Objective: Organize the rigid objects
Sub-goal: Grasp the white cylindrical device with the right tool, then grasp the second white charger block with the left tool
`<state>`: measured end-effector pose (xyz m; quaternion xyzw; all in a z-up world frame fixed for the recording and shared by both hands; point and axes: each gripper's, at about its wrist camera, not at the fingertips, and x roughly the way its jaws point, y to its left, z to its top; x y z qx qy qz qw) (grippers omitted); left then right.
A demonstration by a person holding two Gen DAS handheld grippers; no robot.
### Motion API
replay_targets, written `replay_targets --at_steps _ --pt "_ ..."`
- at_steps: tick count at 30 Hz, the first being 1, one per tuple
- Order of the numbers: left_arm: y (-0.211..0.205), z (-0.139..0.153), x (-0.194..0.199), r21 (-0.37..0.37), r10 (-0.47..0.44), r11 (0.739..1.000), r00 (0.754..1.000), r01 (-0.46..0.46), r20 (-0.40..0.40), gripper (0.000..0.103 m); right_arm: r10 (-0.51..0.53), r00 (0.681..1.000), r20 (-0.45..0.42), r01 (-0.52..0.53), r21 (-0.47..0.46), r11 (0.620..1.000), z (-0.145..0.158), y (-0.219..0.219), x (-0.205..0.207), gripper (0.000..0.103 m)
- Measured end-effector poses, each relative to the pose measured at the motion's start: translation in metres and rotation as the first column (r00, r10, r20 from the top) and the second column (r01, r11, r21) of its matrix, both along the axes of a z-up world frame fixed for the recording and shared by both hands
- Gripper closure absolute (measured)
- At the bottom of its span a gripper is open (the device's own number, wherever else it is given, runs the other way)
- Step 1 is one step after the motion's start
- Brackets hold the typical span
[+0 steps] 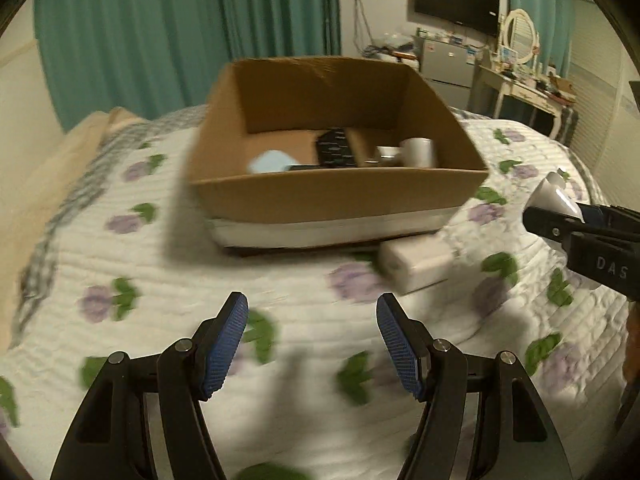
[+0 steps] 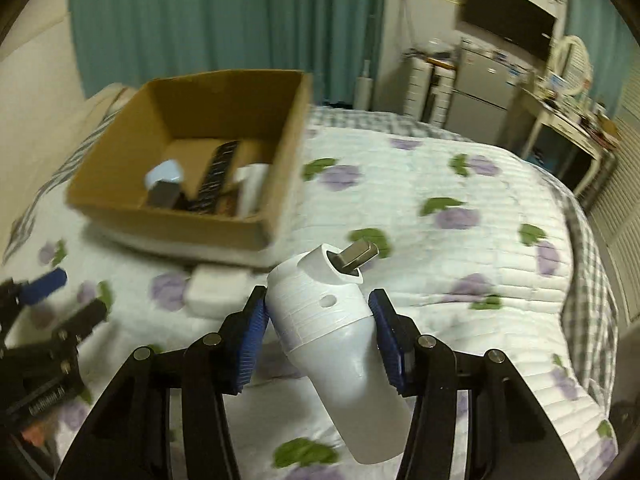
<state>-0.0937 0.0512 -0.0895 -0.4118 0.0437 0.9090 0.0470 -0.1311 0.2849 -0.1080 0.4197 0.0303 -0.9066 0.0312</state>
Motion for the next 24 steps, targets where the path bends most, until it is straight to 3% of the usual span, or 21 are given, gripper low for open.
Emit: replay_targets --at_steps 12,19,24 --pt "0.075 -0.039 -0.048 0.087 -0.056 0.995 0.993 0.047 0.102 0.033 -0.088 0.993 0.073 0.095 -0.095 0.991 -0.035 0.024 -0.027 0.052" --pt "0.09 -0.055 -0.071 0.062 -0.022 0.998 0.985 0.012 0.169 0.03 -0.098 0.992 0.074 0.106 -0.11 0.988 -0.037 0.028 -0.029 0.052" --pt "0.097 -0.059 -0.08 0.006 0.008 1.0 0.986 -0.009 0.167 0.026 -0.104 0.992 0.075 0.112 -0.111 0.987 -0.037 0.026 -0.029 0.052"
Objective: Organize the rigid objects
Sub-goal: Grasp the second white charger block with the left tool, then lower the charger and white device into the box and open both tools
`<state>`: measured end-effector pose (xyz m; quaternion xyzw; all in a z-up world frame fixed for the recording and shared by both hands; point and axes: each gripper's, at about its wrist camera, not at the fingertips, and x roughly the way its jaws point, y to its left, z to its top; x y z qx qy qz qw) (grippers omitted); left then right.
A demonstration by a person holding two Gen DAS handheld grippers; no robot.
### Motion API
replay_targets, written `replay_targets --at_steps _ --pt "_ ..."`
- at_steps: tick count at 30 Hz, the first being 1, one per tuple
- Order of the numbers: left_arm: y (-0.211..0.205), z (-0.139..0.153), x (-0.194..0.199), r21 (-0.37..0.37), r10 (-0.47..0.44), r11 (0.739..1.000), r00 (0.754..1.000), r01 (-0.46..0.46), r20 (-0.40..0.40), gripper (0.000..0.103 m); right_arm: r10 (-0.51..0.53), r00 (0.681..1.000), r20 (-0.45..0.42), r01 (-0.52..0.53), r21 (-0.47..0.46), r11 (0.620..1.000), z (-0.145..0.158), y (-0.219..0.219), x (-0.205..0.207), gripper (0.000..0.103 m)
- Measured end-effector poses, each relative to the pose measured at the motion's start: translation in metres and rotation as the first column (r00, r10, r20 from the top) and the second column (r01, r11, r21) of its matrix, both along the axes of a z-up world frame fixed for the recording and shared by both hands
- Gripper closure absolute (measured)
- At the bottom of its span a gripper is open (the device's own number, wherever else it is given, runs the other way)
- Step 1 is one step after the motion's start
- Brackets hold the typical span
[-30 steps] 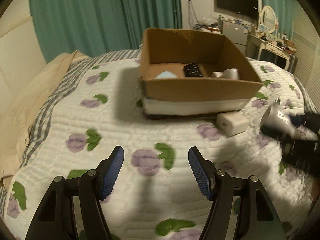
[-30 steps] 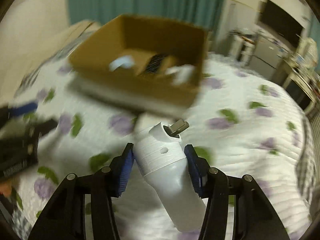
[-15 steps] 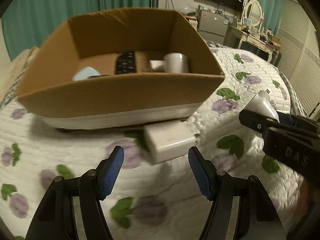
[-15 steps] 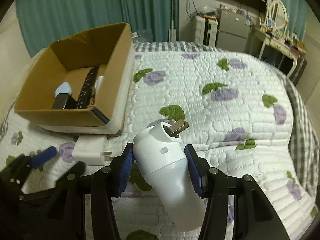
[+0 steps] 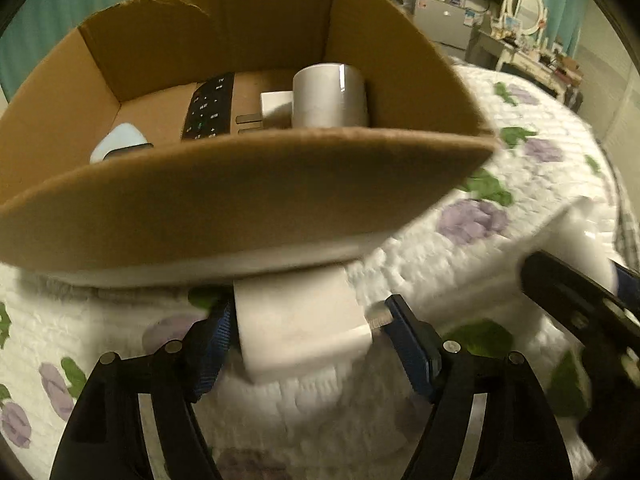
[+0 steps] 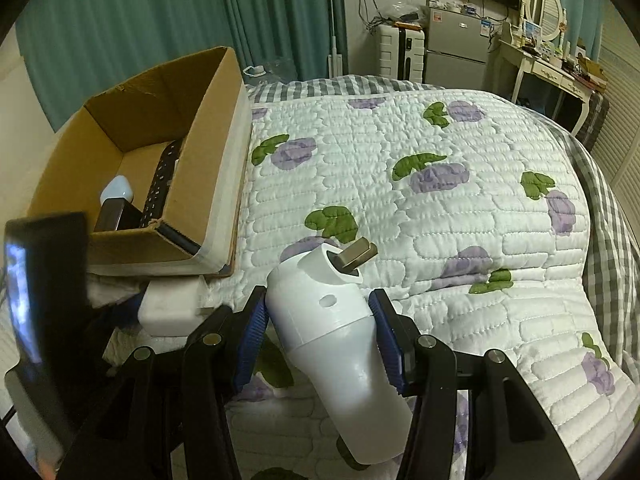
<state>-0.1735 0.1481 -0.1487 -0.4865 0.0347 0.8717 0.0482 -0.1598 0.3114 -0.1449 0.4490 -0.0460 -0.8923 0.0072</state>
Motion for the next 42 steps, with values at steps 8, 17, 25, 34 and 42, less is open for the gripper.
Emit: replay_targets --at_steps 8,17,25,34,42 --pt "-0.019 0.013 0.021 0.06 -0.017 0.998 0.999 0.019 -0.033 0.029 -0.001 1.0 -0.014 0.001 0.002 1.0 0.006 0.001 0.006 0.052" --pt "-0.048 0.049 0.073 0.071 -0.033 0.997 0.995 0.039 -0.092 0.029 0.042 0.995 -0.088 -0.036 0.07 0.997 0.046 -0.013 0.035 0.052" --pt "-0.077 0.133 0.098 0.069 -0.01 0.997 0.965 0.03 -0.262 0.029 0.103 0.978 -0.18 -0.084 0.11 0.99 0.103 -0.033 0.059 0.052" --pt "-0.106 0.191 0.076 0.05 0.037 0.999 0.918 -0.018 -0.394 0.029 0.19 0.941 -0.279 -0.165 0.111 0.98 0.156 -0.066 0.043 0.052" --pt "-0.12 0.195 0.016 0.017 0.051 0.999 0.901 -0.048 -0.432 0.029 0.238 0.918 -0.317 -0.212 0.115 0.97 0.168 -0.09 -0.008 0.052"
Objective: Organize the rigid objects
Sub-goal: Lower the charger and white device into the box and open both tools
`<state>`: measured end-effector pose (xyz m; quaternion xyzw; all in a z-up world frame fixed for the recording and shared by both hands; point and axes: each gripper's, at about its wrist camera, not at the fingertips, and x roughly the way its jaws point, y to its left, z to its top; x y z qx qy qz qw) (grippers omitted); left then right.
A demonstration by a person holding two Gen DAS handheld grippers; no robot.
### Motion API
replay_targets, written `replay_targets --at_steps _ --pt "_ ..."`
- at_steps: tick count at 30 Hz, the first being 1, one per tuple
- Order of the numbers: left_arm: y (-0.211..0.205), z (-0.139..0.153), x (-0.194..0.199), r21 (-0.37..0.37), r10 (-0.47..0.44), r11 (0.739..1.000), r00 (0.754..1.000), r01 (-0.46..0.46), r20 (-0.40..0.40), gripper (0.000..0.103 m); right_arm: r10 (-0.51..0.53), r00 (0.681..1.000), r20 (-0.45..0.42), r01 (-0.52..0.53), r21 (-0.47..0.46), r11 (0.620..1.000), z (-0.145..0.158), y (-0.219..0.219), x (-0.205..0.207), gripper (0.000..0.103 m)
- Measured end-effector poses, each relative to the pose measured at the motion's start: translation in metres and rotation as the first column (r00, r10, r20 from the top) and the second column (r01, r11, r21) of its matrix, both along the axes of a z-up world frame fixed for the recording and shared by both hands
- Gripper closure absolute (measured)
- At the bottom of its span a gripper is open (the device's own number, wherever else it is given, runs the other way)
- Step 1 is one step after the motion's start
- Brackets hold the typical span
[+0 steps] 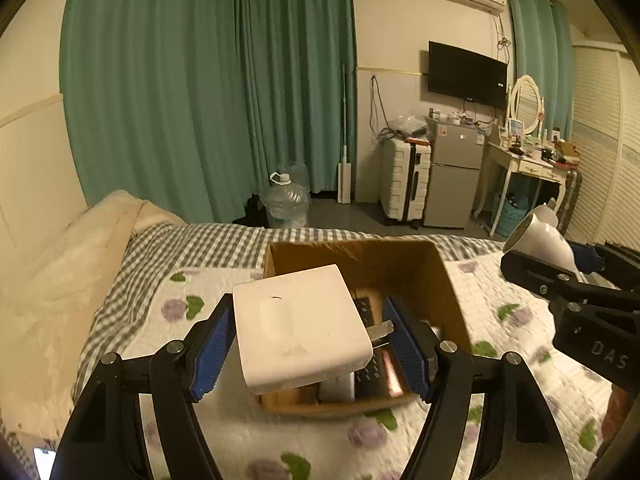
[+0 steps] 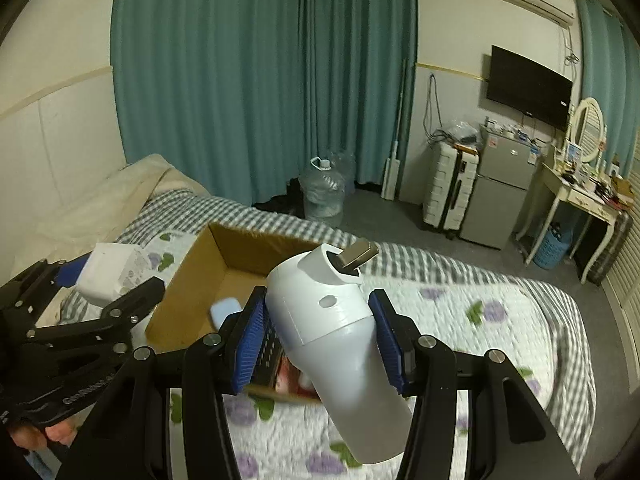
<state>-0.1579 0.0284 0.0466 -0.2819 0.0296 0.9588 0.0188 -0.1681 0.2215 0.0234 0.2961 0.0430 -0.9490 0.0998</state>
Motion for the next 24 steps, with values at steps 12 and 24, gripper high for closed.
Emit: replay_targets --at_steps 12,24 --pt "0.022 -0.07 -0.09 -0.015 -0.022 1.0 0.995 0.024 0.1 0.029 0.013 0.999 0.04 -0.014 0.006 1.0 -0.047 -0.011 -0.073 0.052" --pt "0.027 -0.081 -0.093 -0.052 0.005 0.999 0.996 0.0 0.093 0.027 -0.004 0.998 0.069 0.005 -0.017 1.0 -0.067 0.002 -0.088 0.052"
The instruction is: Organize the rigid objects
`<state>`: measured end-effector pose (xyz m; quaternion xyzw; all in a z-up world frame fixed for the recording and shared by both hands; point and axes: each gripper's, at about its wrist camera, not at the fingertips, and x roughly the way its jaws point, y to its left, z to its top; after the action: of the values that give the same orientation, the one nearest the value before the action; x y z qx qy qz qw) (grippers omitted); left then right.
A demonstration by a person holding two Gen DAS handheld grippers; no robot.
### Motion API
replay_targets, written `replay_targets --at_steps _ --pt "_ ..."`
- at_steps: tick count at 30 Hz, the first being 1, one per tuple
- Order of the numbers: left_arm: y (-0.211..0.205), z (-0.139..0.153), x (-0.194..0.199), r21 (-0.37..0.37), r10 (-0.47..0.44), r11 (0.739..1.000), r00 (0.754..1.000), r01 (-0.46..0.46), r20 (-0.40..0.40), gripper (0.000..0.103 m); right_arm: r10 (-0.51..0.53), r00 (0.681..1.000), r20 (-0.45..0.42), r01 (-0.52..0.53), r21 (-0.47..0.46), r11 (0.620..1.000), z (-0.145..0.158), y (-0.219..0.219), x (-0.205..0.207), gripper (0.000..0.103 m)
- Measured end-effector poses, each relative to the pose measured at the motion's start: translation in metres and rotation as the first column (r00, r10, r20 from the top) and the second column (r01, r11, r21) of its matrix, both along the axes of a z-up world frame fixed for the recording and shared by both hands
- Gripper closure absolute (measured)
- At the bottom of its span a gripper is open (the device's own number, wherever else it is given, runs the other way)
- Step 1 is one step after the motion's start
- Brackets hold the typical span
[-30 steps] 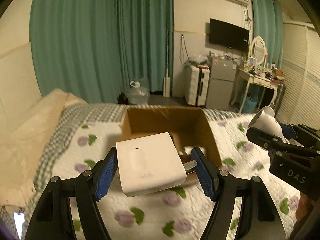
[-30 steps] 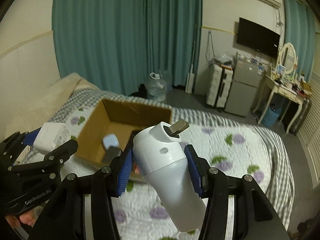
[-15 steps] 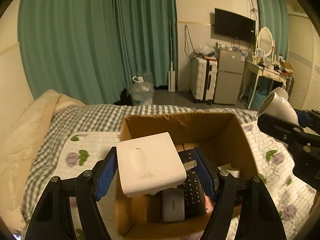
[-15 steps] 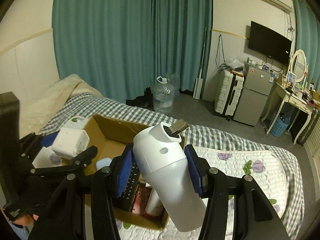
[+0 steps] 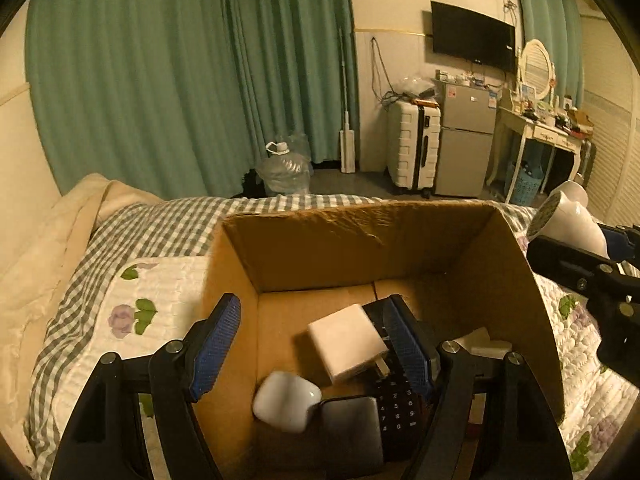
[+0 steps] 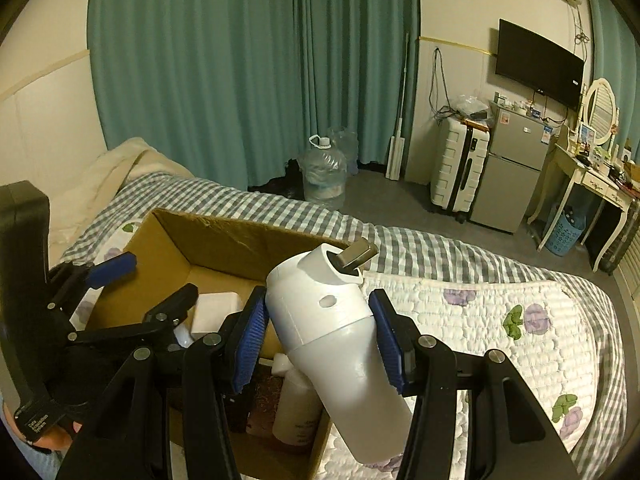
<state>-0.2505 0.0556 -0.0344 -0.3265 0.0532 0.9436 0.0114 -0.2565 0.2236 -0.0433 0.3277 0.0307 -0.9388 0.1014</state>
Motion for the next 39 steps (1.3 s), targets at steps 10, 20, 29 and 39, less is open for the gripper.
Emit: replay_targets --at_steps 10,20,29,39 --pt "-0.035 0.021 0.015 -0.003 0.057 0.998 0.996 -0.057 -0.065 0.027 0.041 0.999 0.008 -0.04 -0.017 0.999 0.003 -0.031 -0.018 0.052" --pt "-0.052 0.0 0.008 -0.008 0.075 0.997 0.995 -0.076 -0.071 0.027 0.025 1.0 0.014 -0.025 0.02 0.999 -0.038 -0.049 -0.037 0.026" --pt "-0.042 0.043 0.033 0.016 0.068 0.998 0.985 -0.066 -0.16 0.027 -0.025 0.996 -0.089 0.027 0.02 0.999 0.006 -0.035 -0.009 0.021" --pt "-0.031 0.147 0.119 0.005 0.037 0.999 0.934 -0.038 -0.356 0.026 -0.063 0.963 -0.261 0.068 0.012 0.998 0.114 -0.013 0.081 0.018"
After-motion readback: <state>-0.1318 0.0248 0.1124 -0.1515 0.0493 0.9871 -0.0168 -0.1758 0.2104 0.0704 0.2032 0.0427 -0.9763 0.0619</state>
